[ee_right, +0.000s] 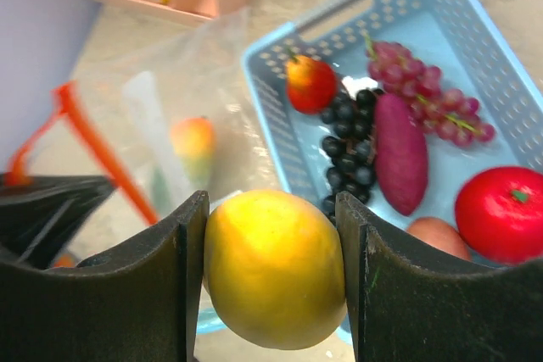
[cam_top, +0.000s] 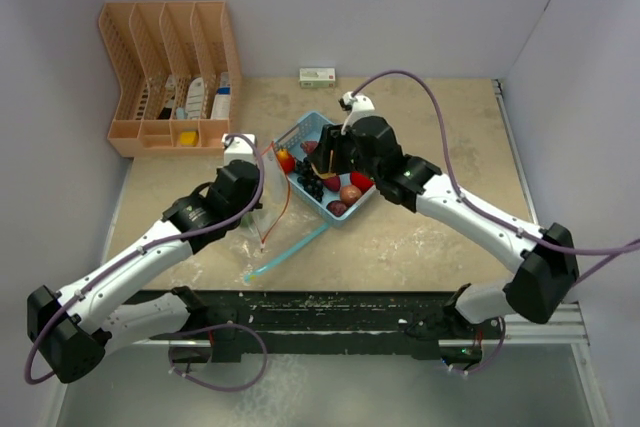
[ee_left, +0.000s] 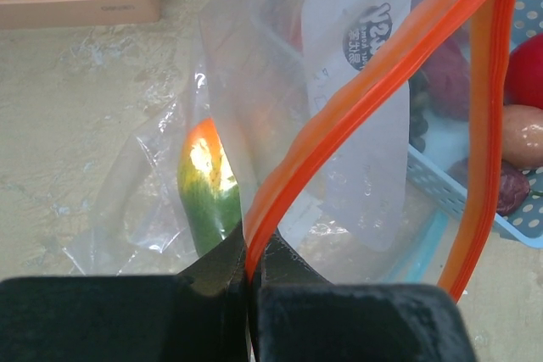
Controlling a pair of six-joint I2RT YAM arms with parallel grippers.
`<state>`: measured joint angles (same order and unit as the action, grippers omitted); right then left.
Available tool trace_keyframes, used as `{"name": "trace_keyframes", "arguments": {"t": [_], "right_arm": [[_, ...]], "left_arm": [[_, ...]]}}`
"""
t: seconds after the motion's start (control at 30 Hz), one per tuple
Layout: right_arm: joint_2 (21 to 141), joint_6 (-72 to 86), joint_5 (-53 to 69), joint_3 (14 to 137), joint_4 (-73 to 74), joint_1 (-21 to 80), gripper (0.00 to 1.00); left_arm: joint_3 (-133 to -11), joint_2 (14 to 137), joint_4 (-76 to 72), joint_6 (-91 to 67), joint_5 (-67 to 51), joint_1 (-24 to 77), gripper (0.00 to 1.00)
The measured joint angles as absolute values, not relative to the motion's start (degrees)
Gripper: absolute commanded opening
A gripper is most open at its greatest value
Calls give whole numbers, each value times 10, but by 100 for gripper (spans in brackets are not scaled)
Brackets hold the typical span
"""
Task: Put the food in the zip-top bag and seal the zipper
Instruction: Pick up the fake fruit from the bin, then place the fake fruit in the zipper food storage bag.
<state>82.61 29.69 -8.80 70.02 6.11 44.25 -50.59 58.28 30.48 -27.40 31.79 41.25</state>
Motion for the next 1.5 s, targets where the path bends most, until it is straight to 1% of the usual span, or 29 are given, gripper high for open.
{"name": "trace_keyframes", "arguments": {"t": [0.27,0.47,0.6,0.77,0.93,1.0,1.07,1.27,1.37,1.4,1.47,1.5], "right_arm": [[752,307,43,643,-46,446,18],[775,341,98,631,-131,480,17],[822,363,115,631,-171,499,16],[875,385,111,631,-184,505,16],[914,396,76,637,-181,512,16],[931,395,44,658,-159,518,18],[941,395,14,678,-138,522,26],[967,394,-83,763,-67,538,68],[974,393,-110,784,-53,547,88],[973,394,-113,784,-50,548,93],[973,391,-121,784,-41,552,100],[973,388,-125,784,-33,552,100]], "left_arm": [[-506,598,287,-274,317,412,0],[-500,611,274,-274,314,410,0],[-500,611,272,-274,312,409,0],[-500,604,274,-274,309,408,0],[-500,585,274,-275,294,407,0],[-500,576,274,-277,287,407,0],[-500,568,275,-279,281,407,0],[-500,559,275,-281,272,407,0],[-500,560,275,-281,270,407,0],[-500,560,275,-281,270,407,0],[-500,560,275,-281,270,407,0],[-500,561,276,-281,270,407,0]]}}
